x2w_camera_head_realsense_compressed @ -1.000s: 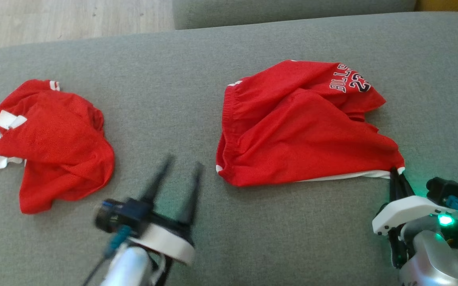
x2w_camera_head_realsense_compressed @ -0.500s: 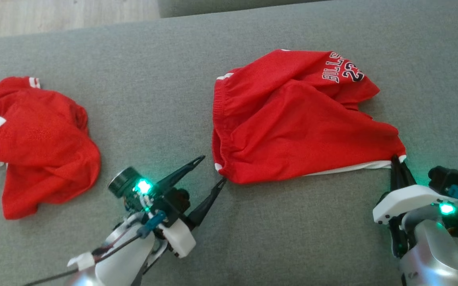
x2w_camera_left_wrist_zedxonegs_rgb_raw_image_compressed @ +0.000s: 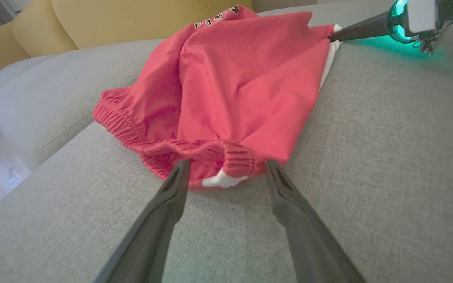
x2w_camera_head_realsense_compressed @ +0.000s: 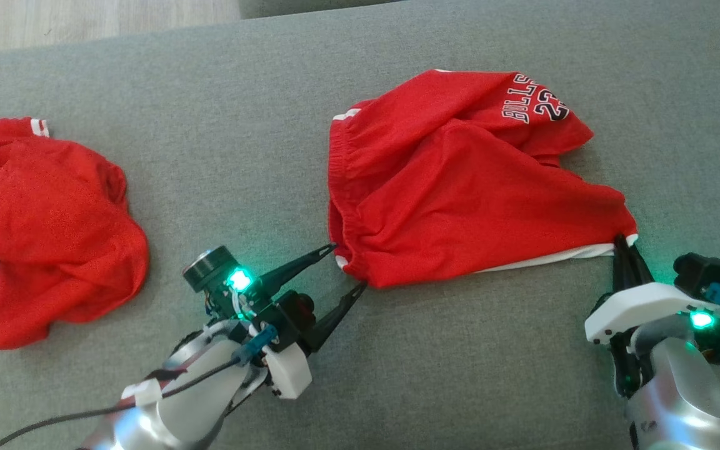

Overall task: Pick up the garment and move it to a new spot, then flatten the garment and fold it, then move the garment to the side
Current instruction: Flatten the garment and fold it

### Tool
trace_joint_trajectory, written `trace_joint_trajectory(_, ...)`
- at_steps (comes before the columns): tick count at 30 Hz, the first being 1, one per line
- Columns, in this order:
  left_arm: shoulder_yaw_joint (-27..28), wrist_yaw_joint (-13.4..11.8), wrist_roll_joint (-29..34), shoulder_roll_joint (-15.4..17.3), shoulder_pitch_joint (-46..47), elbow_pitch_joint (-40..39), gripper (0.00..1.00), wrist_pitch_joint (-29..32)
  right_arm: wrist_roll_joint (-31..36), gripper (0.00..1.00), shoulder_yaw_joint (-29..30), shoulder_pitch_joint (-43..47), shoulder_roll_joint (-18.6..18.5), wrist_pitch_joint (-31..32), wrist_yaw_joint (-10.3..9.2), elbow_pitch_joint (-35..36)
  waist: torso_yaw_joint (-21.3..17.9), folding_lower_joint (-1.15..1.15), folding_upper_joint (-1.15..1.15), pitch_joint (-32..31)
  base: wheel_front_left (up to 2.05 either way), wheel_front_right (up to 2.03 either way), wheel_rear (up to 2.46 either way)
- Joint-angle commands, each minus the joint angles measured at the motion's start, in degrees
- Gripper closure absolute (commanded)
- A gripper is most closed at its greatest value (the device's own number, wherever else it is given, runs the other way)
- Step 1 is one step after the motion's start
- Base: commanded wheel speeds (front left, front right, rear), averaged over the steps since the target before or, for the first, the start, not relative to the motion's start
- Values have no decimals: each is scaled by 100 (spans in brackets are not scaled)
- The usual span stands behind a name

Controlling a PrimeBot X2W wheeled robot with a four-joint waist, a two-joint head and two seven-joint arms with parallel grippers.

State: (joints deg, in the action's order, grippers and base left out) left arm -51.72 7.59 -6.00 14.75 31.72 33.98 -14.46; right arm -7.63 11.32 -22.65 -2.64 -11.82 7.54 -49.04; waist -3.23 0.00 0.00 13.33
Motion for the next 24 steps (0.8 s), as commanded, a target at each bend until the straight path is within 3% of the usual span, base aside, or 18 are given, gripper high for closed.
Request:
trace_joint_trajectory(1, 119, -10, -46, 145, 322, -97, 0, -54, -33, 100, -158, -61, -24, 69, -5, 49, -10, 0, 0, 9, 0, 0, 0)
trace_joint_trajectory(19, -591, -10, -461, 179, 819, 446, 0, -54, -123, 100, -249, -113, -24, 40, -5, 22, -89, 0, 0, 93, 0, 0, 0)
trace_joint_trajectory(20, -606, -10, -481, 180, 820, 443, 33, -54, -128, 100, -255, -111, -24, 37, -5, 15, -90, 0, 0, 88, 0, 0, 0)
trace_joint_trajectory(21, -625, -10, -502, 180, 818, 435, 58, -54, -130, 100, -258, -109, -24, 34, -5, 9, -89, 0, 0, 83, 0, 0, 0)
trace_joint_trajectory(22, -656, -10, -526, 182, 815, 424, 92, -54, -132, 100, -260, -107, -24, 31, -5, 4, -88, 0, 0, 77, 0, 0, 0)
trace_joint_trajectory(23, -682, -10, -548, 187, 815, 413, 100, -54, -130, 100, -260, -105, -24, 27, -5, -1, -85, 0, 0, 70, 0, 0, 0)
trace_joint_trajectory(24, -705, -10, -569, 193, 817, 400, 100, -54, -126, 100, -258, -105, -24, 24, -5, -6, -82, 0, 0, 64, 0, 0, 0)
